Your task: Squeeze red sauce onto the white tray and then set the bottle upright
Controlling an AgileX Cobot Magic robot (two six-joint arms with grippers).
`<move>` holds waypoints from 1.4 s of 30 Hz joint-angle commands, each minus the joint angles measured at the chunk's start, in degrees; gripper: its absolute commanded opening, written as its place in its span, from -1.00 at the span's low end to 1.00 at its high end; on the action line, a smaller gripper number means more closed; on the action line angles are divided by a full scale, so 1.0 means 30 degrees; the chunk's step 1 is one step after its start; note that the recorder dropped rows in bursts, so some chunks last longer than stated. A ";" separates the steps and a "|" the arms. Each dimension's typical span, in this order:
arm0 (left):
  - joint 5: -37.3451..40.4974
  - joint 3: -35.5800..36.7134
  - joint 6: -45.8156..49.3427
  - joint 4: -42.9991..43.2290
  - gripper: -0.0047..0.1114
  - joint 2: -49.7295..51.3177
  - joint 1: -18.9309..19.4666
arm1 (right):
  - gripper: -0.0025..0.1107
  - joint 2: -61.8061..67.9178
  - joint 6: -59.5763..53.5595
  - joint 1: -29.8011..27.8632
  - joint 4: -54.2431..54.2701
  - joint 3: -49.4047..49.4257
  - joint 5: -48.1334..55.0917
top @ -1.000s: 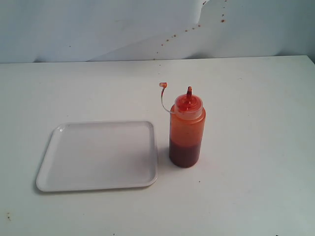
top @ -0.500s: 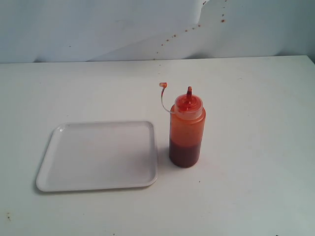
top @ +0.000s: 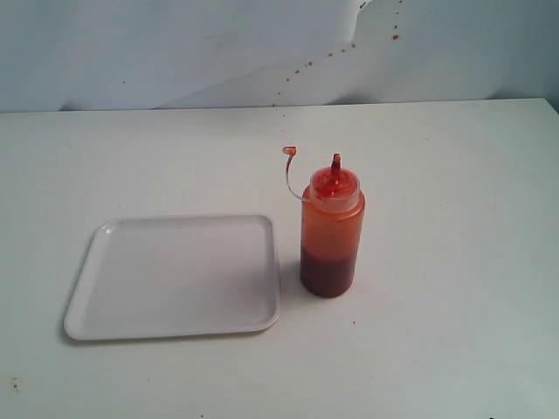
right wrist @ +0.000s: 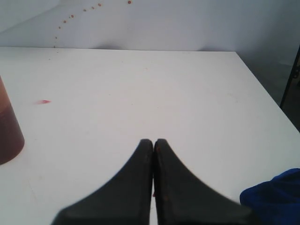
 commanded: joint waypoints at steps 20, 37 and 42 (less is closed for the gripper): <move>-0.2274 0.0101 -0.0289 -0.1857 -0.92 -0.0061 0.0038 | -0.96 -0.0118 0.0000 -0.0127 -0.0042 0.0079 -0.0052; -0.7772 0.0101 -0.4353 -0.2162 -0.92 -0.0061 0.0038 | -0.96 -0.0118 0.0000 -0.0127 -0.0042 0.0079 -0.0052; -1.1424 0.0101 -0.4353 -0.2162 -0.92 -0.0061 0.0038 | -0.96 -0.0118 0.0000 -0.0127 -0.0042 0.0079 -0.0052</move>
